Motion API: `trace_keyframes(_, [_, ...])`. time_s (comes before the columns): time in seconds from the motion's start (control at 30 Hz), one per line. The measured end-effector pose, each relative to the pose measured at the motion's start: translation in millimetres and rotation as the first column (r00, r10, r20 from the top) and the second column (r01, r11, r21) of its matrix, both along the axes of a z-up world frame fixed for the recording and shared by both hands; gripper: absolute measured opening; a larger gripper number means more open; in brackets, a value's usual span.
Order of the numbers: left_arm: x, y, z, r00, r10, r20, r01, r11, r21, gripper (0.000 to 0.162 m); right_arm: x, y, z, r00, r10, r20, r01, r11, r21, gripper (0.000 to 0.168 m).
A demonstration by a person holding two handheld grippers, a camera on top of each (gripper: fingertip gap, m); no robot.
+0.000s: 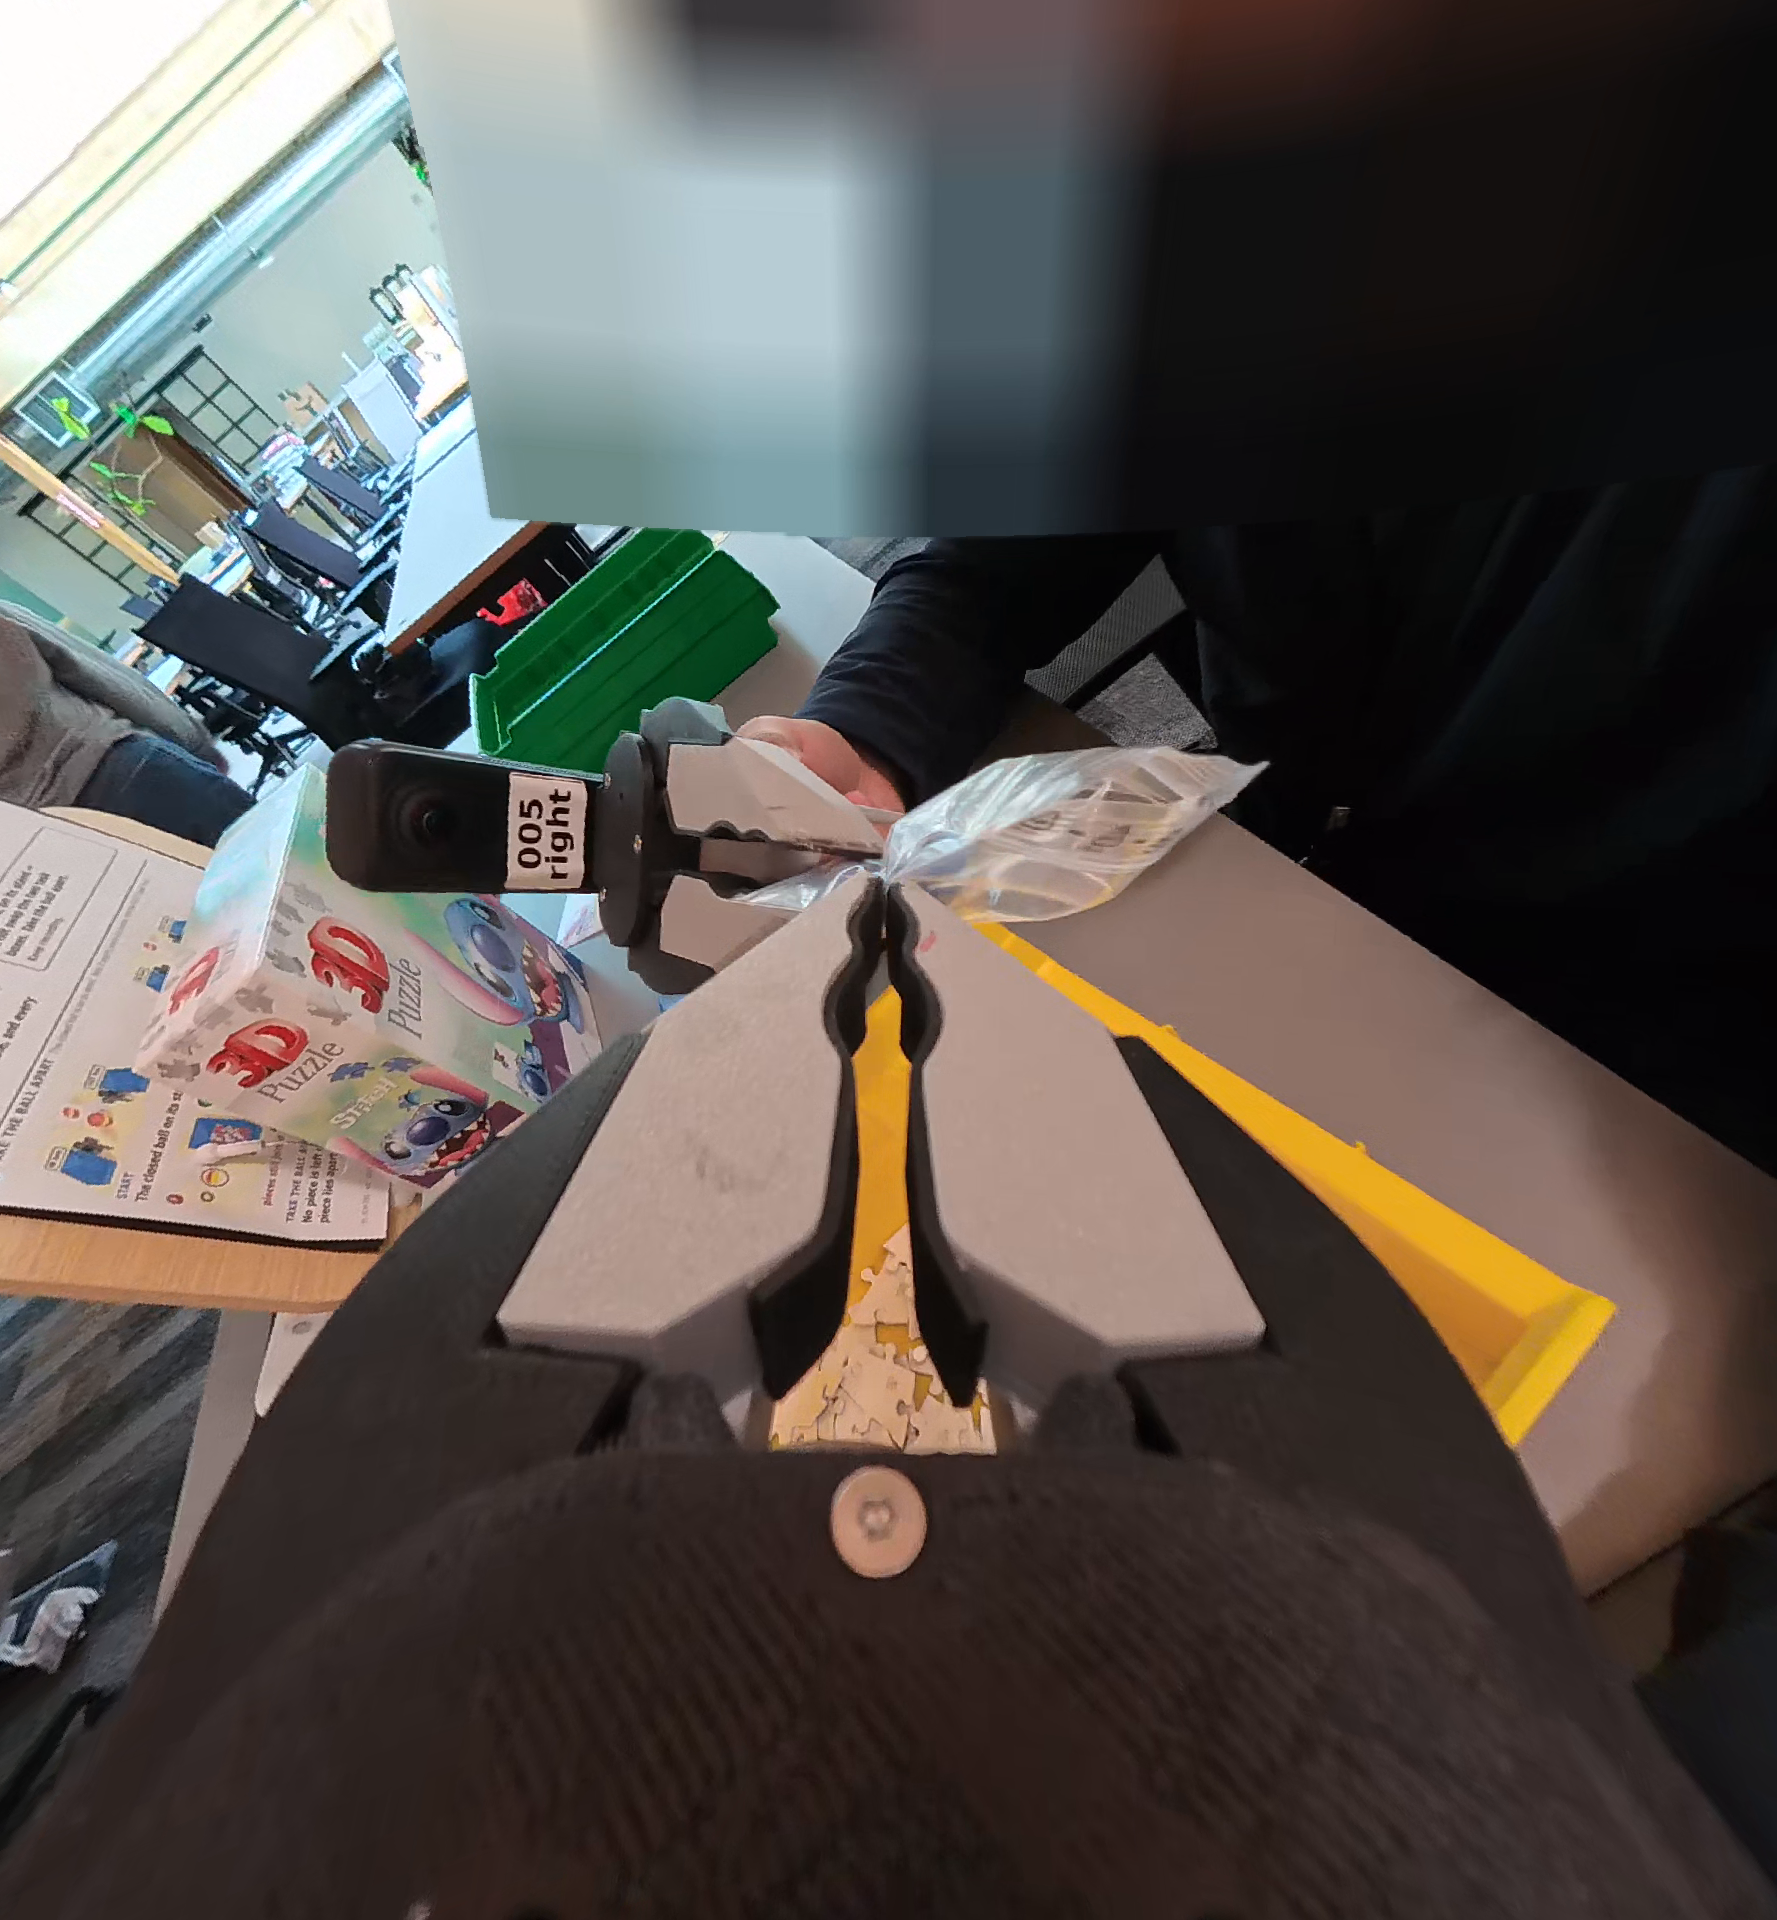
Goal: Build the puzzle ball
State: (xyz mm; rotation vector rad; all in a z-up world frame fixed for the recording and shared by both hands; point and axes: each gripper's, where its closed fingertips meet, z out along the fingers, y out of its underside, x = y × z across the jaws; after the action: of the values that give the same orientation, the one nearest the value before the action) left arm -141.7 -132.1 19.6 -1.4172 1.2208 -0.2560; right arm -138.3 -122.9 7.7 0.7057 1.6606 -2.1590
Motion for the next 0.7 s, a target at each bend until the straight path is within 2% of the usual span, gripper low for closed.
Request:
trace_keyframes(0.03, [0.3,-1.5,1.3,1.000,-0.003,0.001,0.003,1.000,0.005,0.000,1.3,0.0,1.3,1.000,-0.002,-0.013,0.002,1.000,0.002,0.008])
trace_keyframes(0.5, [15.2,-11.4,3.0,0.998,-0.034,-0.061,0.035,0.999,0.026,0.000,18.0,-8.5,5.9,0.956,-0.051,-0.289,0.102,0.981,0.164,0.007])
trace_keyframes(0.7, [16.7,-11.3,2.9,0.997,-0.033,-0.068,0.034,0.999,0.027,0.000,18.7,-8.8,5.1,0.947,-0.056,-0.317,0.120,0.975,0.187,0.007])
